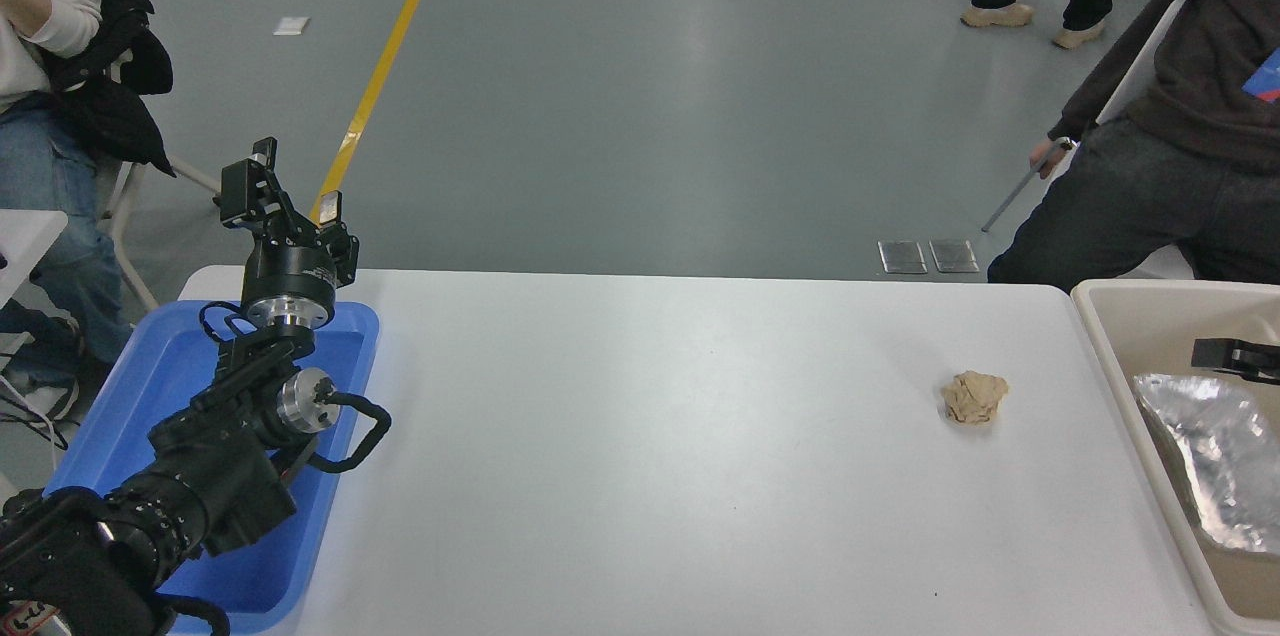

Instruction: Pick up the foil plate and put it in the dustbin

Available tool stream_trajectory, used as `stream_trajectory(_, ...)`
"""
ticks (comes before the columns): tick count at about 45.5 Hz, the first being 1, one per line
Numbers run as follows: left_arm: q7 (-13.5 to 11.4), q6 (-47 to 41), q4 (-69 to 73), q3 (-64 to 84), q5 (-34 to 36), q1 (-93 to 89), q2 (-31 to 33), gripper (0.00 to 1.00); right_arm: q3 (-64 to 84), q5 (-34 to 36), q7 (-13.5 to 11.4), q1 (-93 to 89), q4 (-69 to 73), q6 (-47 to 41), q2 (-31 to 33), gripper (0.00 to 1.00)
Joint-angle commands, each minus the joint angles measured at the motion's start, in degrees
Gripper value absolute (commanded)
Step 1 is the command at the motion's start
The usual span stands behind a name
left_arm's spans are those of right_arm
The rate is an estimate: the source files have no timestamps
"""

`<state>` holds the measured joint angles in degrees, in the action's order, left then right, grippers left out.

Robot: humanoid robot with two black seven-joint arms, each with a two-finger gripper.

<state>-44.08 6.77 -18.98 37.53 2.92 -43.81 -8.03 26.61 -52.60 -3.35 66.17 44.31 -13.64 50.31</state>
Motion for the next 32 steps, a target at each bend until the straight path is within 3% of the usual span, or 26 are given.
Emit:
stream_trajectory(1,0.05,0.00,0.00,0.00,0.06,0.04,-0.06,1.00,2.04,-0.22,-0.26,4.75,2.36,-0.77,1.37,1.00)
stream_trajectory(16,0.05,0.00,0.00,0.00,0.06,-0.05,-0.06,1.00,10.81,-0.40,0.09,19.86,10.79,-9.65,1.81,1.00)
stream_trajectory(22,0.05,0.00,0.00,0.00,-0.02,-0.05,0.03,1.00,23.91,-0.05,0.44,31.46,18.52,-9.74,-0.47,1.00)
stream_trajectory(32,0.05,0.00,0.00,0.00,-0.02,-0.05,0.03,1.00,30.60,4.51,0.45,41.67,26.79,-14.83,-5.30,1.00)
